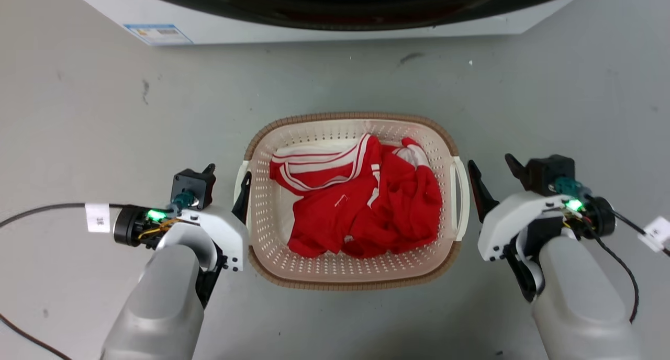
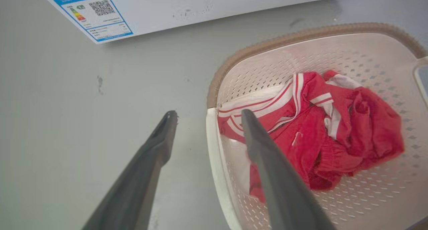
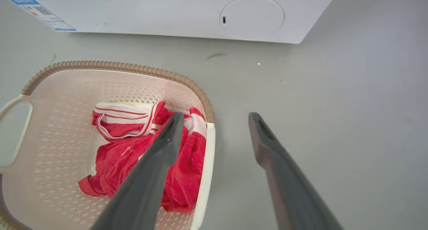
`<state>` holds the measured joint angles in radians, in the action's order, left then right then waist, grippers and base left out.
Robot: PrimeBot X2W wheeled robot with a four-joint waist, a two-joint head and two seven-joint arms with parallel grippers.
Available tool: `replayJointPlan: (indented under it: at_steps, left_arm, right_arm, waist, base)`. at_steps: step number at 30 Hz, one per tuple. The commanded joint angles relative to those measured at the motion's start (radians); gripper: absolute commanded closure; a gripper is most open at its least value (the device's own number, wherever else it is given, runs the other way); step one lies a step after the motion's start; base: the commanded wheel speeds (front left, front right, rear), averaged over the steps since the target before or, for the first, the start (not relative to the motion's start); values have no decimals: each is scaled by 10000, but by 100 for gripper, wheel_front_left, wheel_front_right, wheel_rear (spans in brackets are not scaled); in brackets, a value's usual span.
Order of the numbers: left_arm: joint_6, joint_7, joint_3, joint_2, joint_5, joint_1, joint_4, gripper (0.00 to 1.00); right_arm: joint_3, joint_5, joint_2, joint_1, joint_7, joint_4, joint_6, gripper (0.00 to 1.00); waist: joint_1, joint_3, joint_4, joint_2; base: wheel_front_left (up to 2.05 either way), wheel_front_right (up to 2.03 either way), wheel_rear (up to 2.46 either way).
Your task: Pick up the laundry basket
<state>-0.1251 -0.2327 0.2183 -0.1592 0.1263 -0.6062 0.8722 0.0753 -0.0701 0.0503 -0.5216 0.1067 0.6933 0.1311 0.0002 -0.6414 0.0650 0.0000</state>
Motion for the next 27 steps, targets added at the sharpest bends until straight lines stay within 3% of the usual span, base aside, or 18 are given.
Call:
replayJointPlan:
  at_steps: [1,9,16,27]
  left_arm:
    - [-26,57,57,-65,62,-259,276,0]
    - [-42,456,583,39,456,-1468,1870,0]
    - [-46,929,1272,212,865,-2292,2737,0]
    - [-46,1795,2464,141,1879,-2916,3124,0]
  right_arm:
    - [126,-71,-1,-392,-71,323,-7,0]
    - [755,-939,4,-1757,-431,2482,-7,0]
    - [985,-1027,7,-2830,-915,4034,-7,0]
    - [1155,-1028,7,-3793,-1518,5349,-7,0]
  waist:
    - [-2,-309,45,0]
    - [-2,-1009,-53,0]
    - [-2,-1522,-247,0]
    - [-2,-1957,-379,0]
  base:
    - [0,0,0]
    - [0,0,0]
    - [0,0,0]
    - [0,0,0]
